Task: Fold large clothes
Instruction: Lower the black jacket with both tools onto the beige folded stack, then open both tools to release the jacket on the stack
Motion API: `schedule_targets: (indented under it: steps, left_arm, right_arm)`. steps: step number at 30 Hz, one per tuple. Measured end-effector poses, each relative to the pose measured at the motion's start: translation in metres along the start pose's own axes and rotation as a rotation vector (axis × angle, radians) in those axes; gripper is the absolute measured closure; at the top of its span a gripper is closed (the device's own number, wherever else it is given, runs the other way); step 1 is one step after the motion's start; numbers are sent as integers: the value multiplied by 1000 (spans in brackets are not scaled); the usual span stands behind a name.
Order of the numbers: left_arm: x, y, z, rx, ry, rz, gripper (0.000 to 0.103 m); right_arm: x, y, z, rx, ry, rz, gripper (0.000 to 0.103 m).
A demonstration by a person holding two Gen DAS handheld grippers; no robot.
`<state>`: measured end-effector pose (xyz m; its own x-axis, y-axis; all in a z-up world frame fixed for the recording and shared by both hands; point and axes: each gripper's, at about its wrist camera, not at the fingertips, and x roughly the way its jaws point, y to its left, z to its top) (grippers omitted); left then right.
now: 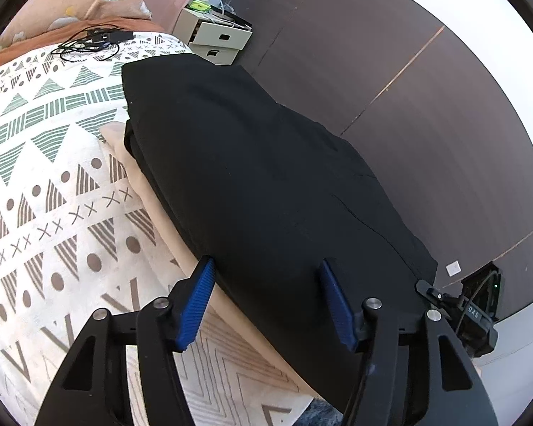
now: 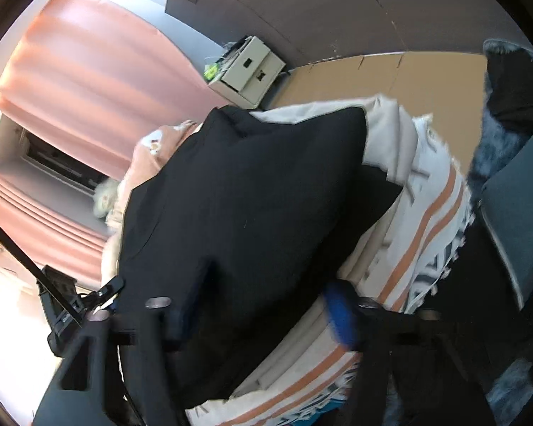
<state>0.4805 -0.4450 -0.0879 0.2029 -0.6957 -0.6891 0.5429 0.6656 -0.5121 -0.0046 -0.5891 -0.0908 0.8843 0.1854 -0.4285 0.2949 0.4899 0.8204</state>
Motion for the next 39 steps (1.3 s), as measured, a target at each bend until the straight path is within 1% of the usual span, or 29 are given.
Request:
schedule_targets:
  steps: [1,2,4,8,11,15,17,19,21,23,25,27,28,29,30,31,33,36,37,38,39]
  left_arm:
    - [4,-1,2,2,-1,0,42]
    - [6,-2,4,1,-1,-4,42]
    - [8,-3,10,-9,-1,-12,42]
    - [16,-8,19,27,-5,1,42]
    - [19,-10,24,51,-3,8,42]
    - [17,-3,30,50,-26,43,42]
    - [16,2,33,33,-25,30,42]
    - [14,6,32,14,-9,18,42]
    - [10,6,31,16,-9,34,42]
    - [0,4,30,32,-24,58,42]
    - [-9,4,30,37,-38,61,39]
    - [-20,5,32,30,-48,53,18]
    - [-29,6,31,26,-61,45,14]
    - [-37,6,30,26,-72,43,13]
    - [-46,8,28,26,-80,46,13]
    - [-51,8,27,27,-84,51,13]
    - [-68,7,23,28,-93,48,13]
    - [-93,5,15,30,-102,27,13]
    - [-101,1,12,37,-113,33,13]
    - [-113,-2,8,50,-130,40,13]
    - [-120,-4,7,60,-138,45,13]
  right_arm:
    - [1,0,8,-5,-4,-2,67]
    - [2,1,13,-14,-8,-10,70]
    - [4,3,25,-28,-15,-25,73]
    - [6,5,46,-40,-36,-50,76]
    - [13,-1,46,-17,-38,-55,77]
    - [16,2,29,-8,-38,-71,77]
    - [19,-1,28,7,-38,-65,77]
    - [13,3,27,3,-41,-70,76]
    - [11,7,25,-10,-43,-81,73]
    - [6,14,23,-23,-47,-117,64]
    - [-3,23,20,-36,-53,-151,56]
    - [-13,34,16,-59,-58,-158,52]
    - [-18,41,14,-76,-61,-165,42]
    - [-22,46,12,-91,-64,-169,28]
    - [-27,53,8,-109,-67,-171,22]
    - [-29,58,6,-121,-69,-170,20]
    - [-39,69,-2,-138,-72,-165,20]
    - [-57,79,-12,-153,-118,-160,18]
    - [-64,85,-15,-159,-125,-164,12]
    - [-70,88,-18,-162,-129,-164,1]
    - [-74,90,-21,-166,-136,-161,0]
